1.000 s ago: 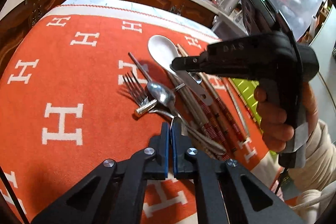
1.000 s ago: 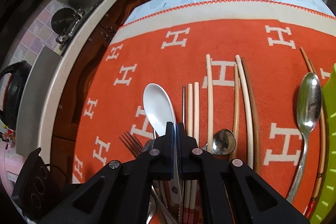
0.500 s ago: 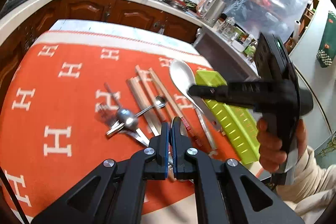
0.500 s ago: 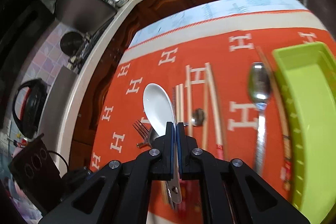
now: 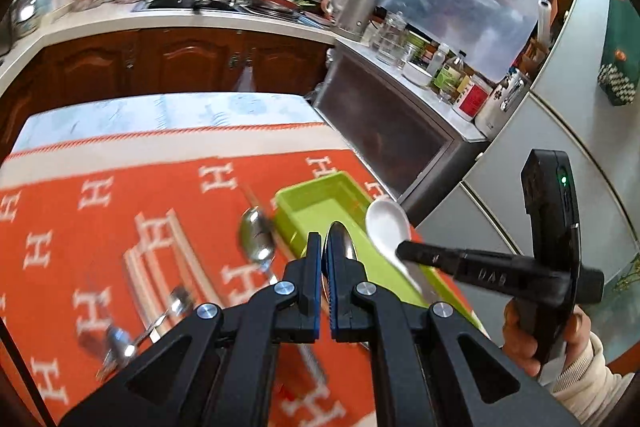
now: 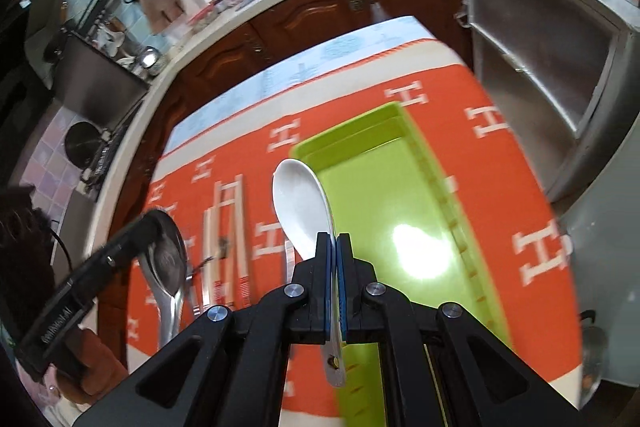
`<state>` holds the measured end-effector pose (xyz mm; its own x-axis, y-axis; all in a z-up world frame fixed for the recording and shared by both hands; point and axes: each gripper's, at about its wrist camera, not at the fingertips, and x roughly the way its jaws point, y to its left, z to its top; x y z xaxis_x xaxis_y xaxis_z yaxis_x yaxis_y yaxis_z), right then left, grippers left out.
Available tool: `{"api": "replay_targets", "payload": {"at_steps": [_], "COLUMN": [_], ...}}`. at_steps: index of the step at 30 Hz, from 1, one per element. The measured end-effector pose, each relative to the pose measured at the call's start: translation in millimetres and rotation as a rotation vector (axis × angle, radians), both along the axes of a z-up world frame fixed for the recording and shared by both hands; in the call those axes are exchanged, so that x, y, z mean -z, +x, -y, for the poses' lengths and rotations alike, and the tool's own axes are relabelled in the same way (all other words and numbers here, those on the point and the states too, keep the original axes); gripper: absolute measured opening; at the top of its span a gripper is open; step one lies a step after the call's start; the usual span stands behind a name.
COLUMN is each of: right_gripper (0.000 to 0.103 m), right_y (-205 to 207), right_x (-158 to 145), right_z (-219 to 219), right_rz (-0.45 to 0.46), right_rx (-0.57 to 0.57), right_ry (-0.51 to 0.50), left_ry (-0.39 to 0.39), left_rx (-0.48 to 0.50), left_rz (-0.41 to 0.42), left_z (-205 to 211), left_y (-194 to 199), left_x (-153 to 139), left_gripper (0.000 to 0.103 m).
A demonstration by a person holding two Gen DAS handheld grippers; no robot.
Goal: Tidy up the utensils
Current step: 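Carry white spoon in right tool into green tray while left tool carries steel spoon there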
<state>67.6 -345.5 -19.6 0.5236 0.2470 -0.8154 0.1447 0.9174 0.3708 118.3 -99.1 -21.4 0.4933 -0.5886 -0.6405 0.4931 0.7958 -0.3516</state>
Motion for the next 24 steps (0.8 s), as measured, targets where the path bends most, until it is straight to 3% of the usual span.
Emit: {"api": "replay_targets", "payload": {"at_steps": [6, 11, 17, 24], "right_gripper": [0.002, 0.002, 0.003, 0.003], "right_y": [44.7, 80.8, 98.7, 109.8], "right_x": [27.4, 57.2, 74.4, 75.0], "right_z": [39.2, 33.1, 30.0, 4.5], "right_rz": [-0.073, -0.150, -0.173, -0.171], "right_rx": [0.020, 0.013, -0.008, -0.044], "right_ry": [-0.010, -0.027, -0.039, -0.108], "left_ry": [0.067, 0.164, 0.257, 0.297], "left_rx": [0.000, -0.016, -0.017, -0.012], "left_rz": [0.004, -0.032, -0.054, -0.059], "left_z": [57.2, 88.5, 101.6, 102.9], "left_y": [36.1, 71.2, 89.5, 92.2], "left_x": [7.1, 35.7, 65.3, 69.0], "left_gripper": [0.000, 0.000, 0.001, 0.007]}}
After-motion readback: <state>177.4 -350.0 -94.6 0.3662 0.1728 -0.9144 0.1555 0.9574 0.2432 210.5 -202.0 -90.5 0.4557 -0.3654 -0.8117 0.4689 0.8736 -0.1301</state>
